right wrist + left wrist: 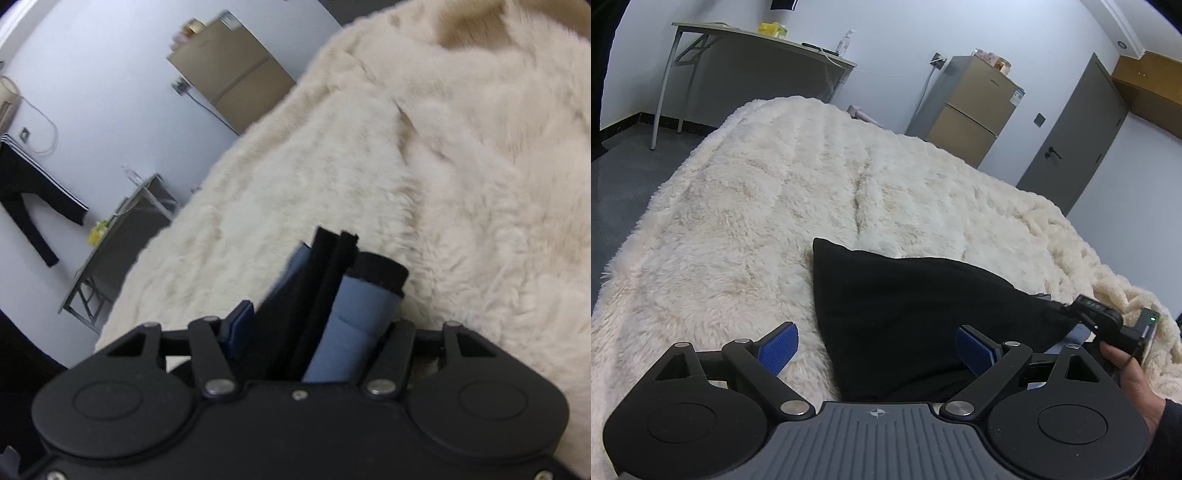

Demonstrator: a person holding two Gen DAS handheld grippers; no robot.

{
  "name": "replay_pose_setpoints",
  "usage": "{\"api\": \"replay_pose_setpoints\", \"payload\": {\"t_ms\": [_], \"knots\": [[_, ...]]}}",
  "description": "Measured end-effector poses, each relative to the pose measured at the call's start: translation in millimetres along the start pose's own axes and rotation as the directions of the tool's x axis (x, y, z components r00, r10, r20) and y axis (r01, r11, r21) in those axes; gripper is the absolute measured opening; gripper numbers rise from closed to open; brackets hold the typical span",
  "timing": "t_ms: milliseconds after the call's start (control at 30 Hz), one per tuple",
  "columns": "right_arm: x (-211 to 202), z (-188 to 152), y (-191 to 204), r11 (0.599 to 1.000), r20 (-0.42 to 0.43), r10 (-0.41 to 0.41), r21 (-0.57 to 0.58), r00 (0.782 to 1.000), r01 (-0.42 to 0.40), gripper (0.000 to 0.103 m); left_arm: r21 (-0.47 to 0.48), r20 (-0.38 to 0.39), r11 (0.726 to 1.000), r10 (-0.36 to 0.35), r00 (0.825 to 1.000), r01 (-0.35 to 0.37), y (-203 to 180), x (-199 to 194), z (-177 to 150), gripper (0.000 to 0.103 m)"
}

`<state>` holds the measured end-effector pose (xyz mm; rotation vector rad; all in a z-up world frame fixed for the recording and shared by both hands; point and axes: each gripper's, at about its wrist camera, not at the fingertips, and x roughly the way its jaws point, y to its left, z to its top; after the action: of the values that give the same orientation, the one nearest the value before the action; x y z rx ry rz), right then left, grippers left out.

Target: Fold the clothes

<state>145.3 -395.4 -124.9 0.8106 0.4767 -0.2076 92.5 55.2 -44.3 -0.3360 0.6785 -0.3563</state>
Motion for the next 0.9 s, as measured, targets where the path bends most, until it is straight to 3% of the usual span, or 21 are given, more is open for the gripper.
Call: {"api": "replay_pose_setpoints", "payload": {"t_ms": [67,133,200,367,500,567,700,767,833,900], "knots": [[-1,1,1,1.000,0.007,0.012,-0.001,1.000,-0.012,0.045,0.002,-0.002,1.000,0.000,1.000,0.000,0,0,-1,0.090],[-2,3,2,1.000,0.012,0.005,0.004,1.000,-0.005,0.027,0.003,-0.005,1.000,-0.004,1.000,0.004,0,2,-1,0.090],[-2,6,0,1.000,0.008,-0.002,0.030,1.000,0.002,0.018,0.005,-0.007,1.000,-0.006,1.000,0.006,-1,2,-2,0.090],[-5,13,4,1.000,-0.016,0.008,-0.015,1.000,-0.008,0.012,0.007,-0.004,1.000,-0.010,1.000,0.010,0,1,-3,0.090],[-36,33,9,0.993,0.019,0.096,-0.065,0.995,-0.095,0.012,0.009,-0.009,1.000,-0.008,1.000,0.008,0,1,-3,0.091],[-47,39,5,0.990,0.053,0.104,-0.100,0.993,-0.098,0.012,0.024,-0.028,1.000,0.000,1.000,0.001,-1,6,-4,0.091],[-38,41,-26,0.992,0.025,0.100,-0.086,0.995,-0.098,0.032,0.134,-0.038,0.991,0.007,0.999,-0.002,-20,18,-5,0.090],[-25,33,-49,0.994,0.005,0.101,-0.043,0.995,-0.101,0.045,0.242,-0.031,0.969,-0.036,0.999,0.043,-45,26,-6,0.090],[-20,28,-59,0.994,0.023,0.106,-0.036,0.994,-0.105,0.047,0.325,-0.038,0.943,-0.069,0.997,0.077,-71,39,-7,0.090],[-16,26,-62,0.991,0.033,0.129,-0.026,0.991,-0.128,0.047,0.405,-0.061,0.908,-0.090,0.994,0.107,-104,61,-9,0.082]]}}
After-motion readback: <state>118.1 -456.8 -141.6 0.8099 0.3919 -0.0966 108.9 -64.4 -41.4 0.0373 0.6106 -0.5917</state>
